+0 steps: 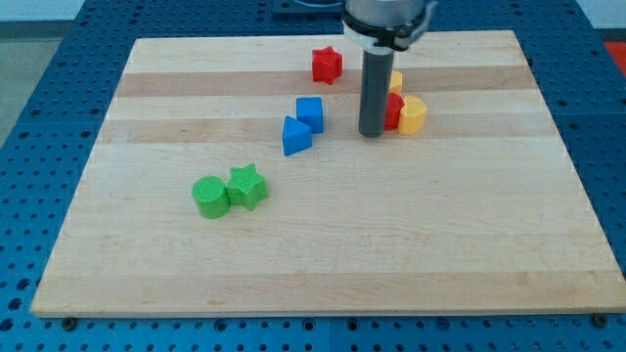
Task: Slide the yellow heart a bit up
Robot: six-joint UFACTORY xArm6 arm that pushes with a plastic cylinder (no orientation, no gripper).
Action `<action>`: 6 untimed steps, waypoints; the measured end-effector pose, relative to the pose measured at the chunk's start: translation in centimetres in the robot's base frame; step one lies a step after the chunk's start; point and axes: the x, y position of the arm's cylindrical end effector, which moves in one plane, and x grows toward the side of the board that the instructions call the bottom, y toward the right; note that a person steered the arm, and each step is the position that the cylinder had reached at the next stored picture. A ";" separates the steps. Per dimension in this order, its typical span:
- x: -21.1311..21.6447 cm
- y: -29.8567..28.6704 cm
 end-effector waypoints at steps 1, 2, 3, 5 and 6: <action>0.5 2.6; 0.5 6.0; 0.0 6.5; -1.4 6.0; -1.4 5.1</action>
